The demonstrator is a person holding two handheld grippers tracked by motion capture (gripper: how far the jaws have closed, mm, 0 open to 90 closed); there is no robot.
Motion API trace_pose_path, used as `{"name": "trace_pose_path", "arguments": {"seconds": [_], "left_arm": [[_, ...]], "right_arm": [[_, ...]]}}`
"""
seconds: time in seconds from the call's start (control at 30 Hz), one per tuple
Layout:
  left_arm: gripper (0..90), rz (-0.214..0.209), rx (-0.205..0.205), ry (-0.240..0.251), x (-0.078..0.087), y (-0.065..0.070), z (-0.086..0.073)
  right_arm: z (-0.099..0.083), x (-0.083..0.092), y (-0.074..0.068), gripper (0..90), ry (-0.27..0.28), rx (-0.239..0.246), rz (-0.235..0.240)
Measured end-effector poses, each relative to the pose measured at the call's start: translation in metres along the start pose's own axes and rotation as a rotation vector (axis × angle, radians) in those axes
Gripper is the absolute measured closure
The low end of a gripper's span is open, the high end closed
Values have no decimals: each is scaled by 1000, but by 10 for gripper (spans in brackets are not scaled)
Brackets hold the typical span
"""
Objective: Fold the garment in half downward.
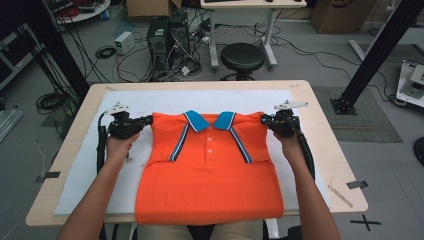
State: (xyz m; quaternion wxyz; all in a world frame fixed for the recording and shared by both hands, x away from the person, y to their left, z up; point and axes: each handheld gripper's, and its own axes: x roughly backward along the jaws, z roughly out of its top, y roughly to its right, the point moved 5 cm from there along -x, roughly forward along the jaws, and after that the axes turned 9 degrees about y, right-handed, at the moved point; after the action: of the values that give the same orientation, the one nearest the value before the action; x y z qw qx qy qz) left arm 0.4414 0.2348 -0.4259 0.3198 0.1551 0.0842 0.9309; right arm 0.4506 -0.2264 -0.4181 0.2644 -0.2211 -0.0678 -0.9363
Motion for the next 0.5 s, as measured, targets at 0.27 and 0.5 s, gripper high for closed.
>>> {"name": "trace_pose_path", "arguments": {"seconds": [0.27, 0.5], "left_arm": [[880, -69, -16, 49, 28, 20, -4], [879, -104, -36, 53, 49, 31, -12]], "right_arm": [[-6, 36, -19, 871, 57, 12, 38], [-18, 59, -29, 870, 77, 4, 64]]}}
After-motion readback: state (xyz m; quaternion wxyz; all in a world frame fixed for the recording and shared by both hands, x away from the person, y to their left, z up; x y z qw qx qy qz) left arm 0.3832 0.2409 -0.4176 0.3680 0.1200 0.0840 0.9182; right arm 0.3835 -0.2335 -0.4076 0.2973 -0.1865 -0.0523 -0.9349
